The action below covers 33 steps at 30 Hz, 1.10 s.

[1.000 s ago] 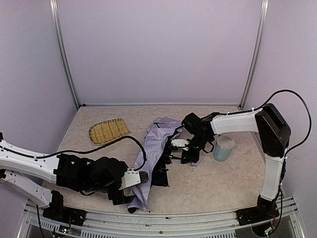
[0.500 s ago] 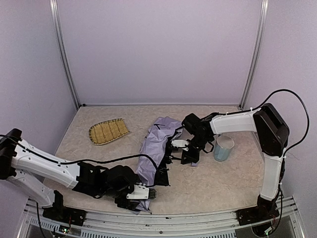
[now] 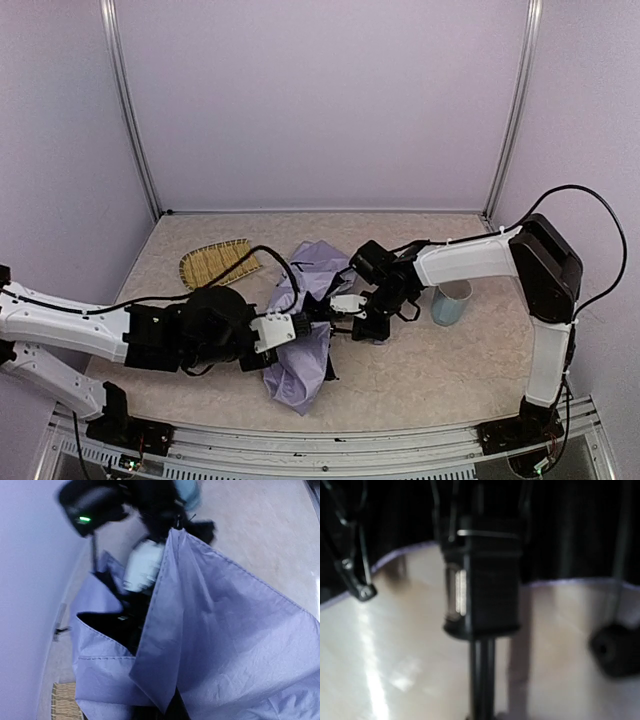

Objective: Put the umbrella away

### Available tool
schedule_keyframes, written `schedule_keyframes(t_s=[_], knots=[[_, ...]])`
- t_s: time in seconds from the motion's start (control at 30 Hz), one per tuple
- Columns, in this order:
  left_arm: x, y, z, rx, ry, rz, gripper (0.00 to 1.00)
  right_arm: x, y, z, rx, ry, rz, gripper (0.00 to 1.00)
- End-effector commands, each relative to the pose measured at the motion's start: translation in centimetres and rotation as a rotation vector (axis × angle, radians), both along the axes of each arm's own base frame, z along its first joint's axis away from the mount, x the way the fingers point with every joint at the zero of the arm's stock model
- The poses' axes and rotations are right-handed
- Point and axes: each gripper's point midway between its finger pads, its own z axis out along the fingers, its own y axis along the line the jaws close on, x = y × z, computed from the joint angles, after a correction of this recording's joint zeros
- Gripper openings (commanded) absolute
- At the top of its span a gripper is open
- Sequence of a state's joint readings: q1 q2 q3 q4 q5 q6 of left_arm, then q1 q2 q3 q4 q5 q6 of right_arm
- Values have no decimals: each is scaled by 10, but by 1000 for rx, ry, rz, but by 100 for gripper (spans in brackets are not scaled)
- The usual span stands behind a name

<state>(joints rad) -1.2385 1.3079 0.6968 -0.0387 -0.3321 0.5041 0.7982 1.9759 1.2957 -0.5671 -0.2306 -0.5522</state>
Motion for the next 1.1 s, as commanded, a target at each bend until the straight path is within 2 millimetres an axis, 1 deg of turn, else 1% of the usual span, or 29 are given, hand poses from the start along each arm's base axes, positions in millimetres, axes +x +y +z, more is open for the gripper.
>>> schedule_keyframes(t_s=[0.0, 0.07, 0.13, 0.17, 0.23, 0.33, 0.43, 0.47, 0.5, 0.53, 0.57, 0.6, 0.63, 0.67, 0.7, 0.73, 0.77, 0.87, 0.93, 1.03, 1.07], knots=[[33, 7, 120, -476, -32, 64, 0, -35, 12, -14, -30, -39, 92, 0], [45, 20, 140, -594, -15, 83, 0, -43, 19, -17, -42, -72, 124, 0], [58, 30, 149, -645, -7, 116, 0, -54, 27, -20, -48, -96, 166, 0], [68, 36, 147, -648, -10, 156, 0, -59, 32, -20, -46, -109, 185, 0], [91, 47, 136, -637, -6, 247, 0, -65, 38, -21, -48, -136, 213, 0], [122, 61, 114, -615, 19, 363, 0, -69, 48, -20, -36, -173, 239, 0], [147, 64, 86, -571, 54, 435, 0, -71, 58, -18, -25, -223, 261, 0], [155, 64, 74, -545, 65, 457, 0, -72, 61, -17, -17, -234, 266, 0], [165, 65, 56, -508, 80, 485, 0, -74, 64, -18, -12, -236, 271, 0], [173, 68, 46, -485, 83, 515, 0, -76, 66, -17, -3, -232, 271, 0], [184, 74, 24, -436, 102, 557, 0, -77, 68, -16, 8, -227, 261, 0], [190, 78, 8, -400, 121, 586, 0, -77, 68, -15, 16, -224, 247, 0], [194, 80, -6, -368, 145, 598, 0, -76, 69, -13, 29, -226, 228, 0], [194, 79, -17, -344, 170, 596, 0, -75, 70, -10, 44, -229, 210, 3], [190, 76, -26, -328, 195, 582, 0, -74, 71, -6, 66, -234, 190, 11], [186, 72, -30, -328, 215, 555, 0, -74, 72, -1, 88, -239, 174, 17], [179, 67, -31, -331, 234, 528, 0, -75, 72, 3, 106, -238, 157, 24], [165, 58, -28, -358, 259, 454, 0, -74, 72, 17, 156, -243, 105, 38], [165, 58, -29, -351, 267, 451, 0, -74, 74, 28, 192, -240, 80, 50], [168, 57, -36, -328, 298, 457, 0, -76, 78, 48, 260, -237, 56, 60], [170, 56, -41, -314, 313, 465, 0, -76, 79, 54, 278, -237, 50, 67]])
